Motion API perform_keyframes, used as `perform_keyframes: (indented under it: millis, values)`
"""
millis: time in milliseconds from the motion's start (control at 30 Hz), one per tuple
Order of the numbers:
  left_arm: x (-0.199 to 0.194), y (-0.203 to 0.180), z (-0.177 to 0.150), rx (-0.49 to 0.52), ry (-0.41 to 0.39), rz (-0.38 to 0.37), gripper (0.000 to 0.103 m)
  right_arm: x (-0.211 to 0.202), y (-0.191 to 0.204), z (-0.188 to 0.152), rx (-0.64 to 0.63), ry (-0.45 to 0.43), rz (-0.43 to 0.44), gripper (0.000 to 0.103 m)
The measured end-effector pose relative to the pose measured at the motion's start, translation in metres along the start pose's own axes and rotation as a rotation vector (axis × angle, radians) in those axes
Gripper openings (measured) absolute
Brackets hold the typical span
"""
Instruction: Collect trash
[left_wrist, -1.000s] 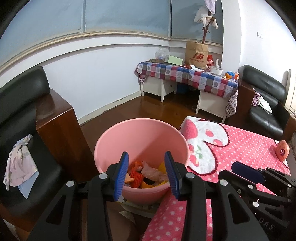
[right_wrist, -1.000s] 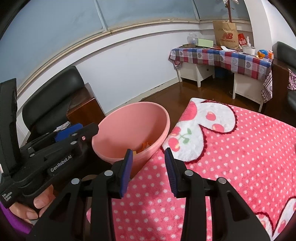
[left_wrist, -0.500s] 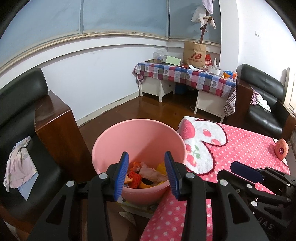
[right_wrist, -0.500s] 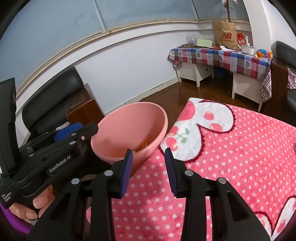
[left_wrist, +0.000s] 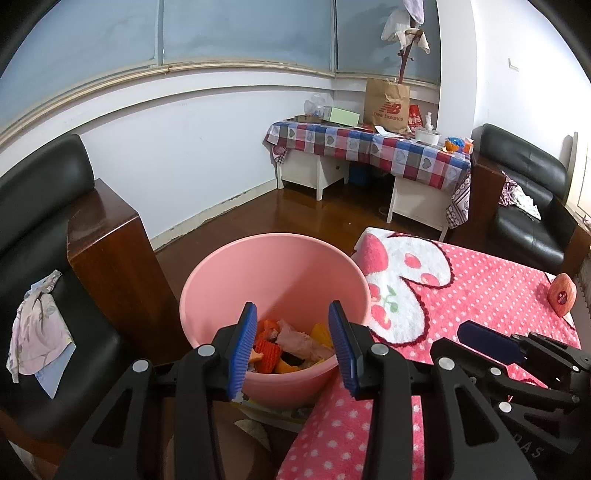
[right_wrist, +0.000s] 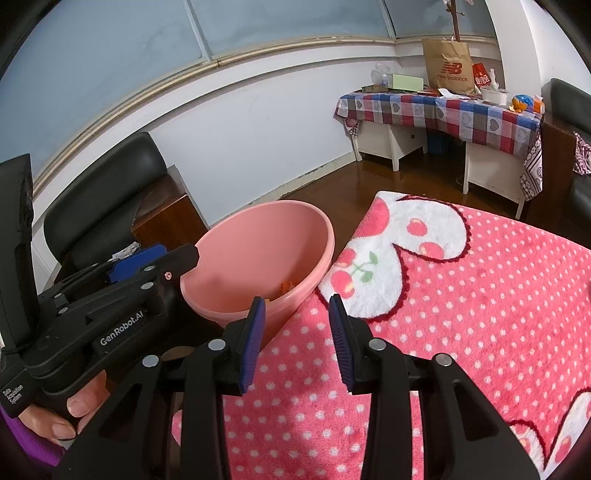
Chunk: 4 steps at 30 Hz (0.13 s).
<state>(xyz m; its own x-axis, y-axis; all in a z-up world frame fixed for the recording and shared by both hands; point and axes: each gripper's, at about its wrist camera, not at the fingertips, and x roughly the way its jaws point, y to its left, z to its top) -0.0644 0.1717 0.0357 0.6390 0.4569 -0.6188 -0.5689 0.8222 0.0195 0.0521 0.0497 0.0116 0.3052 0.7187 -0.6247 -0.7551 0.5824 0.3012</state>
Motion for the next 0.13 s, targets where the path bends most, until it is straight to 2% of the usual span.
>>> perform_keyframes:
  millis: [133]
  values:
    - [0.0012,-0.0003,-0.0004,0.002,0.000,-0.001,0.040,0.0014,-0.0002,-0.0010,0.001,0.001,0.001,0.036]
